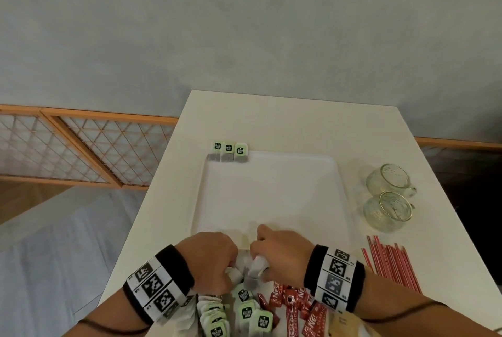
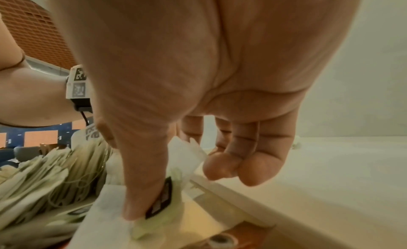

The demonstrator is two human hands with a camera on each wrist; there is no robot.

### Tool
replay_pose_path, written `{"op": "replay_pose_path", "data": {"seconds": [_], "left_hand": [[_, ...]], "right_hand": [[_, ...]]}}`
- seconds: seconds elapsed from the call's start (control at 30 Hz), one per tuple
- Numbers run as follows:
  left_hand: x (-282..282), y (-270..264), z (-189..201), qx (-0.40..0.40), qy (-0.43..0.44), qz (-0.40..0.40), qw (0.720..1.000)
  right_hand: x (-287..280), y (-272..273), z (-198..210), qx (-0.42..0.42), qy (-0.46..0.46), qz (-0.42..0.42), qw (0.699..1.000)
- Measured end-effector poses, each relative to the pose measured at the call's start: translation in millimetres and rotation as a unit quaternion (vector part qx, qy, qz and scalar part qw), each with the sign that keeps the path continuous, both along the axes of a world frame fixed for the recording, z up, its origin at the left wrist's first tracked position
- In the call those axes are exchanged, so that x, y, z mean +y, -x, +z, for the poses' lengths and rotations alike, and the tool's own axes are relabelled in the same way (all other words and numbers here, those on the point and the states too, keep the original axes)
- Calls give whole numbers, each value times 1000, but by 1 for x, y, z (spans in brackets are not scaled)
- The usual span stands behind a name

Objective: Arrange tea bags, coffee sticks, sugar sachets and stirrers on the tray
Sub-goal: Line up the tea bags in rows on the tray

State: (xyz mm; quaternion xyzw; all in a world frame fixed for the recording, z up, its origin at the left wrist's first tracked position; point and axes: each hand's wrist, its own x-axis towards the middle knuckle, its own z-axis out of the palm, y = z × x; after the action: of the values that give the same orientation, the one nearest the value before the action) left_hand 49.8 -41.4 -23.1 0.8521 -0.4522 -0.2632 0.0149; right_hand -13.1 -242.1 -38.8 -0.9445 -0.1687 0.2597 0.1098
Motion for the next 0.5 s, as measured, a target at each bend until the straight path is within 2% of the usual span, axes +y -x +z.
{"op": "replay_pose_path", "data": {"seconds": [0.13, 0.27, 0.4, 0.5], "left_hand": [[3, -7, 1, 58, 5, 39, 998], [3, -17, 5, 123, 74, 75, 987], [1, -32, 7, 220, 158, 159, 949], [-3, -45, 5, 261, 208, 237, 913]], "right_hand": [[-9, 5, 5, 4, -25, -13, 1000], [-17, 5, 9, 26, -86, -35, 995], [-29, -1, 23, 36, -171, -89, 981], [-34, -10, 38, 41, -227, -116, 966]]}}
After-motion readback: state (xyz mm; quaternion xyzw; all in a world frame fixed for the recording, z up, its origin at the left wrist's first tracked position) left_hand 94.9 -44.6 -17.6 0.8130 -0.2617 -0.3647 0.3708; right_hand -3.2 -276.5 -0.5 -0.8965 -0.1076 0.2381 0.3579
